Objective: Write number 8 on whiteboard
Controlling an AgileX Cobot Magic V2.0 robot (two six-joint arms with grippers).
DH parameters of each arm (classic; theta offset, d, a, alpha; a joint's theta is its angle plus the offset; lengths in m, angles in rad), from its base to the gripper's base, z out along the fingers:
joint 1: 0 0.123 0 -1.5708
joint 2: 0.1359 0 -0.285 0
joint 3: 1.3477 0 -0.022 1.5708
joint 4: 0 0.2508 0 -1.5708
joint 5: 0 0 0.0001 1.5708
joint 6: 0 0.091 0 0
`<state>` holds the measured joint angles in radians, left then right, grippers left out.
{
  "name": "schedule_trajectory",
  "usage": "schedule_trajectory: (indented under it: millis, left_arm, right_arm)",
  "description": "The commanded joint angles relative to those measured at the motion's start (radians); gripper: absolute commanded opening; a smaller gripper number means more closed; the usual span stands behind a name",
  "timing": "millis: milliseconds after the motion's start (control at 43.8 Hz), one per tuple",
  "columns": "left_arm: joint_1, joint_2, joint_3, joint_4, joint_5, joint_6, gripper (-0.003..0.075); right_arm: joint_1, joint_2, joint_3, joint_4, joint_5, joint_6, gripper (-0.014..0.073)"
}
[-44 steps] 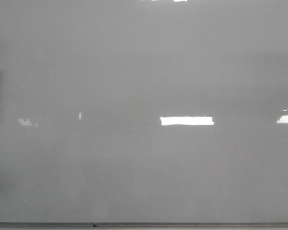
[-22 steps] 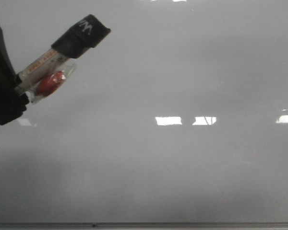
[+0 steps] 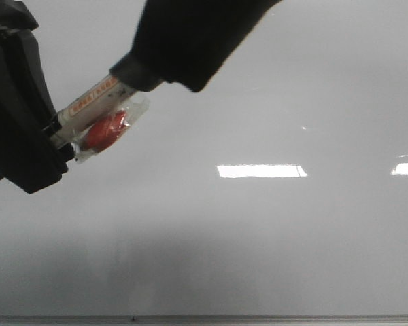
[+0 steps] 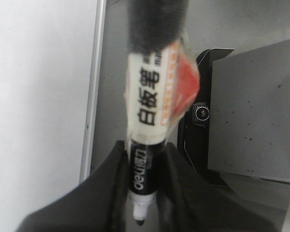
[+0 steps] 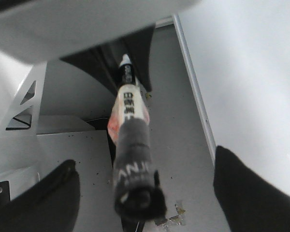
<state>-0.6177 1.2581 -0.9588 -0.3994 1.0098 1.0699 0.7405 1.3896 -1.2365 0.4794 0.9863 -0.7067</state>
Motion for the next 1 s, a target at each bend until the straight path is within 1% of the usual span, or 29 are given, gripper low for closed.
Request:
schedule_trajectory:
  millis: [0,69,137,228,251,365,434,480,525,548,571,685,708,754,776,891,982]
  left_arm:
    - [-0.009,-0.017,-0.031,-0.037,-0.026,-0.001,-0.0019]
    - [-0.009,-0.017,-0.031,-0.037,-0.026,-0.001,-0.0019]
    - [-0.009,-0.017,-0.031,-0.037,-0.026,-0.001,-0.0019]
    - [-0.009,-0.017,-0.031,-0.037,-0.026,-0.001,-0.0019]
    - [-0.009,-0.017,-0.031,-0.037,-0.026,-0.001,-0.0019]
    - [-0.009,-0.017,-0.031,-0.037,-0.049,-0.002,-0.0018]
    - [-0.009,-0.017,-0.031,-0.037,-0.069,-0.002,0.0003]
    - [-0.009,-0.017,-0.031,-0.037,-0.077,-0.002,0.0052]
    - [-0.009,-0.017,-0.031,-0.035,-0.082,-0.01,0.0119]
    - [-0.009,-0.017,-0.031,-0.035,-0.084,-0.016,0.016]
    - [-0.009,-0.017,-0.031,-0.035,-0.087,-0.028,0.0226]
    - [-0.009,-0.017,-0.031,-0.022,-0.11,-0.086,0.0524]
    - [-0.009,-0.017,-0.031,-0.013,-0.111,-0.086,0.0599]
    - [-0.009,-0.017,-0.031,-0.004,-0.116,-0.087,0.0692]
    - [-0.009,-0.017,-0.031,-0.003,-0.116,-0.09,0.0711]
    - [-0.009,-0.017,-0.029,0.019,-0.118,-0.122,0.0639]
    - [-0.009,-0.033,-0.008,0.057,-0.118,-0.175,0.0622]
  right_arm:
    - [0.025,0.014,-0.065,0.033,-0.029,-0.018,0.0592]
    - [0.035,0.038,-0.081,0.032,-0.028,-0.018,0.0582]
    - [0.038,0.056,-0.086,0.034,-0.024,-0.018,0.0533]
    - [0.038,0.068,-0.086,0.034,-0.019,-0.018,0.0399]
    - [0.038,0.069,-0.086,0.034,-0.017,-0.018,0.0377]
    - [0.038,0.069,-0.086,0.034,-0.012,-0.018,0.0197]
    - [0.038,0.069,-0.086,0.034,-0.011,-0.018,0.01]
    - [0.038,0.069,-0.086,0.034,-0.011,-0.018,0.0043]
    - [0.038,0.069,-0.086,0.034,-0.012,-0.018,-0.0021]
    - [0.038,0.068,-0.086,0.034,-0.012,-0.018,-0.0047]
    - [0.037,0.067,-0.086,0.034,-0.013,-0.018,-0.007]
    - [0.03,0.062,-0.086,0.034,-0.015,-0.018,-0.0056]
    - [0.027,0.061,-0.086,0.034,-0.014,-0.018,-0.0056]
    - [0.021,0.059,-0.085,0.033,-0.012,-0.017,-0.0056]
    - [0.015,0.056,-0.083,0.033,-0.012,-0.017,-0.0056]
    - [-0.033,0.031,-0.049,0.03,-0.009,-0.016,-0.0056]
    - [-0.089,-0.011,0.012,0.03,-0.037,-0.016,-0.0056]
